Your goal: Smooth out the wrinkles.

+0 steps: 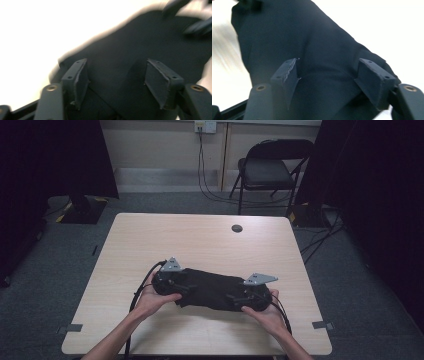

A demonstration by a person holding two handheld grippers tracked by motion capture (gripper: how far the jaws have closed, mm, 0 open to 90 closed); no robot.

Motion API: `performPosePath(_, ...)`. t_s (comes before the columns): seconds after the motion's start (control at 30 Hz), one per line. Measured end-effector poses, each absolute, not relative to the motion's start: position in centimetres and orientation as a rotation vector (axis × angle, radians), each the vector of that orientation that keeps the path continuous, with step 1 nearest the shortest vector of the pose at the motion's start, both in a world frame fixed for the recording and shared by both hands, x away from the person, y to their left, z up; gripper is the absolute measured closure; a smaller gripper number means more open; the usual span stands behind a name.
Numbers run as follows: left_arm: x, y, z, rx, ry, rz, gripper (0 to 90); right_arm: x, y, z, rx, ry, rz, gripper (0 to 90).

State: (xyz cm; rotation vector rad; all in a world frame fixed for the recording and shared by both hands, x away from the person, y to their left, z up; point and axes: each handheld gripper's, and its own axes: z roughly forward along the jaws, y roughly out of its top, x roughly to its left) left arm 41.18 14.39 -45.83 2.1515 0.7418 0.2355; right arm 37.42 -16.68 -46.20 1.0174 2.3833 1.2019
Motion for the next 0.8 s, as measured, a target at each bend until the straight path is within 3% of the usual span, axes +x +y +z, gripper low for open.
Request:
performPosePath(0.13, 41.0, 14.2, -46.4, 2.151, 0.727, 0.243, 33.0, 37.6, -16.6, -47.4, 1.030, 2.384, 1.170, 26.8)
performPosePath(0.27, 41.7, 14.4, -47.1, 2.133, 0.749, 0.173, 33.1, 39.3, -16.2, -48.6, 1.099, 2.417, 1.174, 16.2)
performPosePath(0.53, 42.4, 15.3, -47.6, 2.094, 0.814, 0.187, 33.5, 41.1, -15.4, -49.3, 1.034, 2.406, 1.200, 16.4)
performPosePath(0.73, 41.7, 15.1, -45.8, 2.070, 0.790, 0.258, 35.1, 41.3, -15.5, -48.5, 1.034, 2.383, 1.224, 16.5)
performPosePath(0.8, 41.5, 15.2, -45.3, 2.079, 0.779, 0.223, 30.4, 41.2, -16.0, -47.7, 1.066, 2.375, 1.248, 16.3)
